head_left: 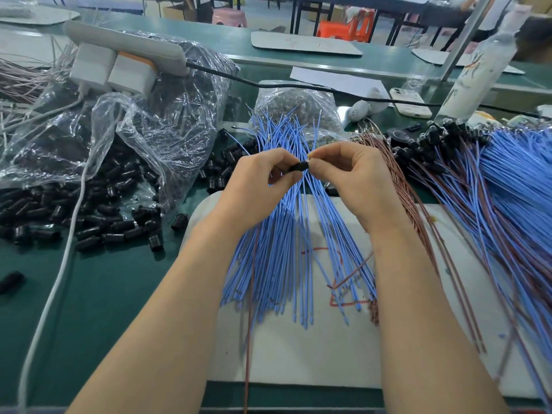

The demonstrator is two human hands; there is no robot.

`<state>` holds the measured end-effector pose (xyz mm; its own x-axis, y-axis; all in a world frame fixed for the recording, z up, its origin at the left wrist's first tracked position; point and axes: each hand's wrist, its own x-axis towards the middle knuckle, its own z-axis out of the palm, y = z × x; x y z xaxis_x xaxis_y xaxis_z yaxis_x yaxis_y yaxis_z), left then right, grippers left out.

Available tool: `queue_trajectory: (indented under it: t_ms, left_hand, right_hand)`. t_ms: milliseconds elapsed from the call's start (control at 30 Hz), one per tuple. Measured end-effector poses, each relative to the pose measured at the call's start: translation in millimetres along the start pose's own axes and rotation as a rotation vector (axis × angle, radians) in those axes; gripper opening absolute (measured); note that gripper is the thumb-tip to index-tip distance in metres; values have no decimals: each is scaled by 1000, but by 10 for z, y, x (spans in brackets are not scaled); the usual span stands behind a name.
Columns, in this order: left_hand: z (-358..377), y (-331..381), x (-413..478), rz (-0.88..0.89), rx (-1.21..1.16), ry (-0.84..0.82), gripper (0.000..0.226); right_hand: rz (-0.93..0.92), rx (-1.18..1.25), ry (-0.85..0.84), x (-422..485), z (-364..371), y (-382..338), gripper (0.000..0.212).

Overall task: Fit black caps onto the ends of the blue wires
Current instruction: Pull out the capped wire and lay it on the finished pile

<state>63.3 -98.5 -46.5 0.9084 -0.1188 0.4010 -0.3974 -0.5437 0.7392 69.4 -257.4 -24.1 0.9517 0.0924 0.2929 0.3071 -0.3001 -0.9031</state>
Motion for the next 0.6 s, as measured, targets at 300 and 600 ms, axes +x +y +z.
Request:
queue_trajectory:
  t_ms: [300,600]
  left_hand:
    - [11,-33,6,10,109,-9,15]
    - [-5,-33,31,-50,-174,165,17]
  right_hand:
    - [35,-91,56,-2,-15,-2,11]
    - [-12,102,83,-5,41,-61,14]
